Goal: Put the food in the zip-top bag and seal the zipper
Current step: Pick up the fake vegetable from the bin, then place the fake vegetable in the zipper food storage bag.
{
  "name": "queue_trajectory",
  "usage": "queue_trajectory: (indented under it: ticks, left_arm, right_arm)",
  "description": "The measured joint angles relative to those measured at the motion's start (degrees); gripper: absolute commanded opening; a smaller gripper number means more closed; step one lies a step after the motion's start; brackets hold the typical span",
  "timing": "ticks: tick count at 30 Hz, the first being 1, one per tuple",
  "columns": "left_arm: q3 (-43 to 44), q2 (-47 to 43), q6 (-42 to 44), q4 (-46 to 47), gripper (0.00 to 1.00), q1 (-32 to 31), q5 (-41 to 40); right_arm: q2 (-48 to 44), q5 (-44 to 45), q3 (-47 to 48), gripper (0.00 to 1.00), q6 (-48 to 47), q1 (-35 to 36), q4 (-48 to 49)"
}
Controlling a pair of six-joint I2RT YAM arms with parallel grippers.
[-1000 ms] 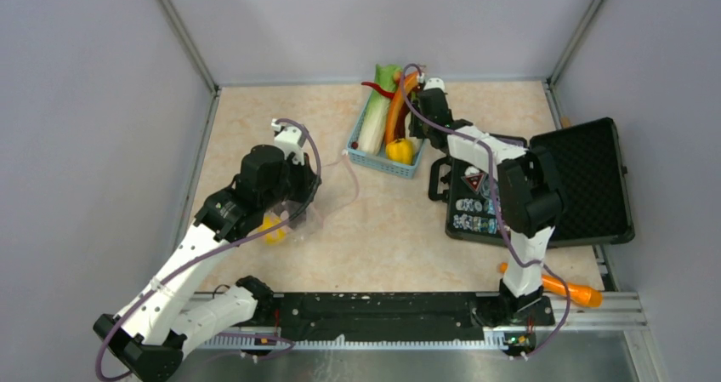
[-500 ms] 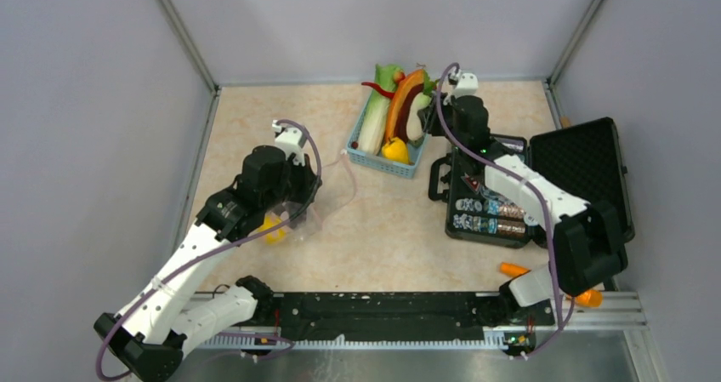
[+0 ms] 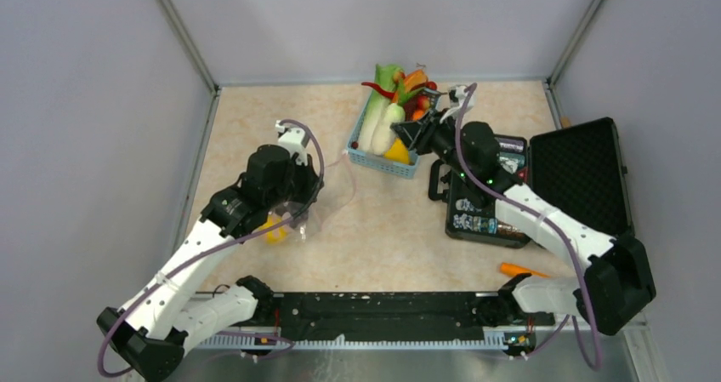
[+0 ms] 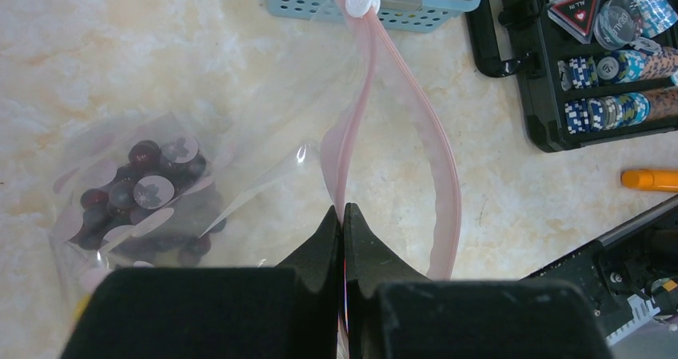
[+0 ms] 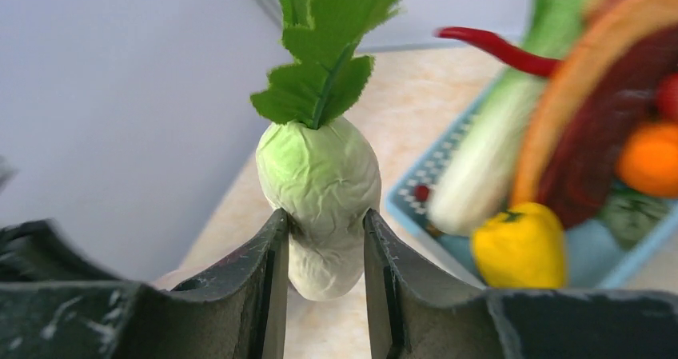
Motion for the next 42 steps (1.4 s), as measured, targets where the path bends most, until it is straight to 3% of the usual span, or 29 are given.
queue_trajectory:
  ticks: [6,12,15,18,22,34,42]
  left_arm:
    - [0.0,1.1,-0.9,0.5,0.00,0.0,0.0]
    - [0.4,1.2,-1.7,1.2,0.00,0.0,0.9]
    - [1.0,1.1,-1.8,1.2,0.00,0.0,0.5]
    - [1.1,0.4,-1.9,1.1,0.00,0.0,-0.5]
    - [1.2,-0.7,-2.3,1.2,0.00,0.0,-1.7]
    - [1.6,-2.4,-2.6,0.5,0.00,0.0,-5.0]
    - [1.4,-15.6,-2.5,1.7,0.00,0.0,-16.8]
  right_arm:
    - [-3.6,3.3,-5.1,0.21,1.4,12.2,11.3]
    - [2.5,6.4,-7.4,0.24,1.4,19.6,18.6]
    - [5.7,6.4,-8.3,0.30,1.5,20.8,20.9]
    - [7.9,6.4,-8.6,0.48,1.1,22.4,21.0]
    - [8.2,6.0,-8.5,0.59,-1.2,24.2,20.6]
    - [4.4,3.5,-6.7,0.61,-7.1,24.4,14.1]
    - [-9.7,16.5,-14.1,0.66,-7.6,24.4,14.5]
